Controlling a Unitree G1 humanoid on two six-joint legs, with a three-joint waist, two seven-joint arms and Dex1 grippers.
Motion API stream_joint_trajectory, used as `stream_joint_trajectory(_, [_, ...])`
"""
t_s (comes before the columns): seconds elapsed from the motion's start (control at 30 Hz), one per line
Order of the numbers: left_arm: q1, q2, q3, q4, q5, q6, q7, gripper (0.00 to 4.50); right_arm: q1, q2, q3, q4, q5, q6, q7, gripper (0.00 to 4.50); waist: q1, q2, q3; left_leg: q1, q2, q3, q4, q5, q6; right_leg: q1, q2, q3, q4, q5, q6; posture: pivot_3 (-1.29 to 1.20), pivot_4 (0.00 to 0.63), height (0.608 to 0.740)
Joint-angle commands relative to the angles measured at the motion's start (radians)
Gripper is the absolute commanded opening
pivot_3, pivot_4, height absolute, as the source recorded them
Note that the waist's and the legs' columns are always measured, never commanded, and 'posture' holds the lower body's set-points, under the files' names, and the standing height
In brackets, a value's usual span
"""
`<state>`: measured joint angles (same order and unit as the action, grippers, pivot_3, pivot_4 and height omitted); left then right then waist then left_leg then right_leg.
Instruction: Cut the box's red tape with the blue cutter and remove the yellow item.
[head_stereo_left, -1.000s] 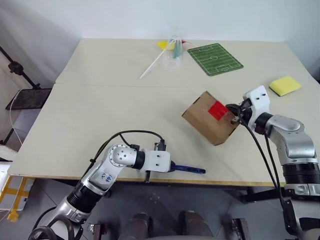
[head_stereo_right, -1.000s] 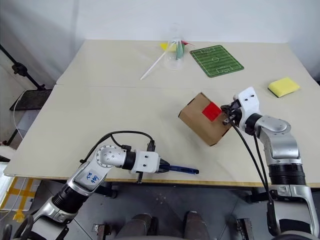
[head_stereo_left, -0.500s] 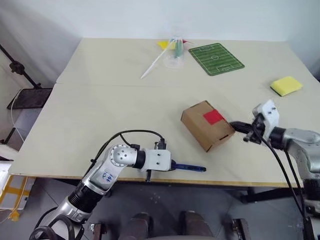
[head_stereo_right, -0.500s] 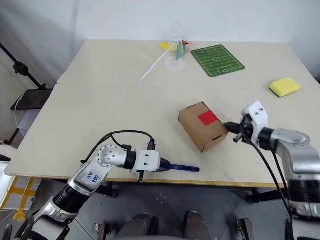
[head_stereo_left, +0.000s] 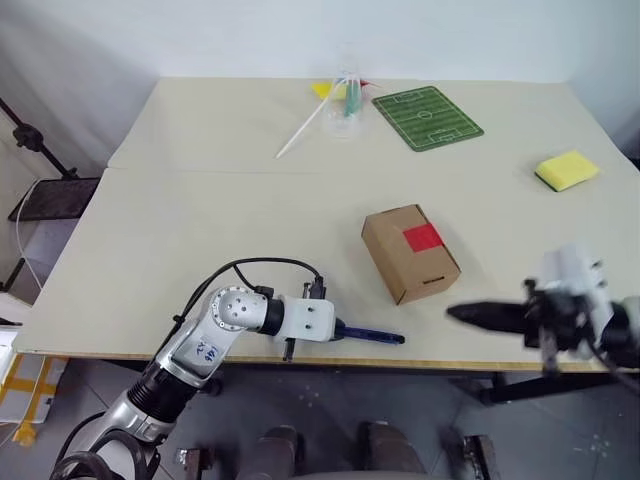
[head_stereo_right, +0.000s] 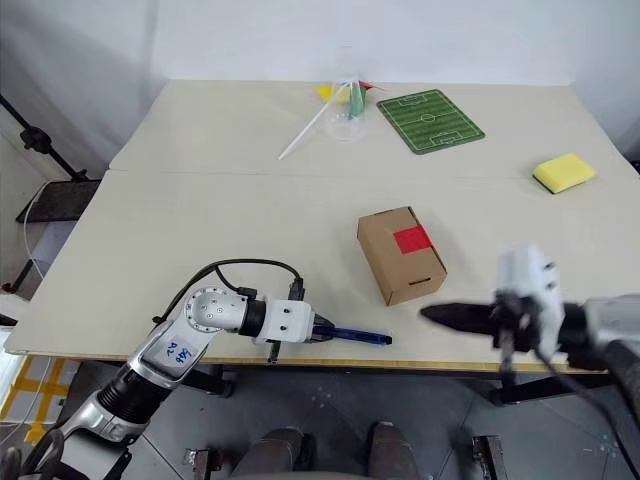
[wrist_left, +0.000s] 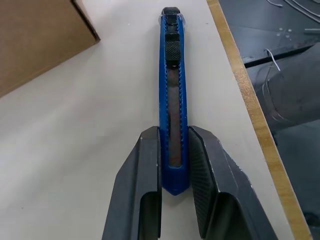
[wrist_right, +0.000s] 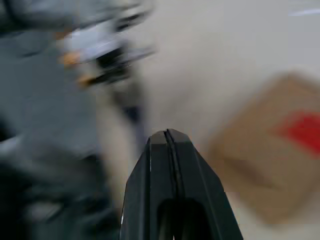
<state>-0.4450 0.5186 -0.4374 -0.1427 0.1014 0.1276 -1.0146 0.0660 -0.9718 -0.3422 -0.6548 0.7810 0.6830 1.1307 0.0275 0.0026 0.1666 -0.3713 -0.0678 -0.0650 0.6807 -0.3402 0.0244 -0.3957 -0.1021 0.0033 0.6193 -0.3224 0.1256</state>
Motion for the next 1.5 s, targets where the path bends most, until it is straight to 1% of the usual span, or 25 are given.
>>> stream_joint_trajectory(0.03, [-0.002,-0.002,-0.031,-0.002,0.009,-0.001,-0.020,0.43,0.009,0.029,0.128,-0.035,-0.111,-0.027,-0.103,0.02,0.000,0.000,0.000,0.000,0.000,0.000,0.000,0.000,0.000,0.000,0.000,0.000,0.000,0.000,0.000,0.00,0.150,0.740])
stream_joint_trajectory(0.13, [-0.006,-0.008,-0.041,-0.008,0.013,0.023,-0.022,0.43,-0.025,0.055,0.225,-0.003,-0.195,-0.050,-0.163,0.02,0.002,0.000,0.000,0.000,-0.001,0.000,0.000,0.000,0.000,0.000,0.000,0.000,-0.001,0.000,0.000,0.00,0.150,0.740])
stream_joint_trajectory(0.23, [-0.009,-0.016,-0.052,-0.002,0.019,0.033,-0.020,0.43,-0.059,0.053,0.301,0.034,-0.245,-0.046,-0.170,0.02,0.002,0.000,0.000,0.000,-0.002,0.000,0.000,0.000,0.000,-0.001,-0.001,0.000,-0.001,0.000,0.000,0.00,0.150,0.740])
stream_joint_trajectory(0.3, [-0.011,-0.020,-0.056,0.001,0.022,0.035,-0.021,0.43,-0.076,0.047,0.334,0.057,-0.277,-0.061,-0.163,0.02,0.004,0.000,0.000,0.000,-0.003,0.000,0.000,0.000,0.001,-0.001,-0.002,0.000,-0.001,0.000,0.000,0.00,0.150,0.740])
stream_joint_trajectory(0.47, [-0.023,-0.027,-0.059,0.012,0.025,0.036,-0.028,0.43,-0.143,0.085,0.401,0.135,-0.331,-0.059,-0.199,0.02,0.006,0.000,0.000,0.001,-0.004,-0.001,0.000,0.000,0.001,-0.001,-0.002,0.000,0.000,0.000,0.000,0.00,0.150,0.740])
stream_joint_trajectory(0.57, [-0.024,-0.024,-0.053,0.013,0.026,0.037,-0.030,0.43,-0.159,0.111,0.445,0.165,-0.370,-0.060,-0.222,0.02,0.006,0.000,0.000,0.000,-0.004,-0.001,0.000,0.000,0.001,-0.001,-0.002,0.000,0.000,0.000,0.000,0.00,0.150,0.740])
stream_joint_trajectory(0.67, [-0.020,-0.021,-0.053,0.007,0.024,0.036,-0.034,0.43,-0.164,0.126,0.457,0.190,-0.391,-0.058,-0.235,0.02,0.005,0.000,0.000,0.000,-0.004,-0.001,0.000,0.000,0.001,-0.001,-0.002,0.000,0.000,0.000,0.000,0.00,0.150,0.740])
stream_joint_trajectory(0.8, [-0.021,-0.024,-0.055,0.003,0.026,0.042,-0.033,0.43,-0.133,0.119,0.471,0.200,-0.419,-0.093,-0.224,0.02,0.005,0.000,0.000,0.001,-0.004,-0.002,0.000,0.000,0.001,-0.001,-0.002,-0.001,0.001,0.000,0.000,0.00,0.150,0.740])
stream_joint_trajectory(1.13, [-0.021,-0.023,-0.054,0.001,0.035,0.059,-0.027,0.43,-0.096,0.141,0.462,0.191,-0.411,-0.149,-0.218,0.02,0.004,0.000,0.000,0.001,-0.004,-0.002,0.000,0.000,0.001,0.000,-0.002,-0.001,0.001,0.000,0.000,0.00,0.150,0.740])
stream_joint_trajectory(1.23, [-0.017,-0.021,-0.054,-0.005,0.035,0.064,-0.029,0.43,-0.086,0.125,0.464,0.196,-0.428,-0.194,-0.191,0.02,0.004,0.000,0.000,0.001,-0.004,-0.002,0.000,0.000,0.001,0.000,-0.002,-0.001,0.001,0.000,0.000,0.00,0.150,0.740])
stream_joint_trajectory(1.33, [-0.014,-0.020,-0.054,-0.008,0.035,0.066,-0.028,0.43,-0.085,0.112,0.461,0.214,-0.445,-0.203,-0.183,0.02,0.002,0.000,0.000,0.002,-0.004,-0.002,0.000,0.000,0.001,0.000,-0.002,-0.001,0.001,0.000,0.000,0.00,0.150,0.740])
stream_joint_trajectory(1.5, [-0.016,-0.020,-0.054,-0.008,0.036,0.064,-0.028,0.43,-0.104,0.133,0.490,0.243,-0.464,-0.204,-0.185,0.02,0.002,-0.001,0.000,0.002,-0.004,-0.002,0.000,0.000,0.001,0.001,-0.002,-0.001,0.001,0.000,0.000,0.00,0.150,0.740])
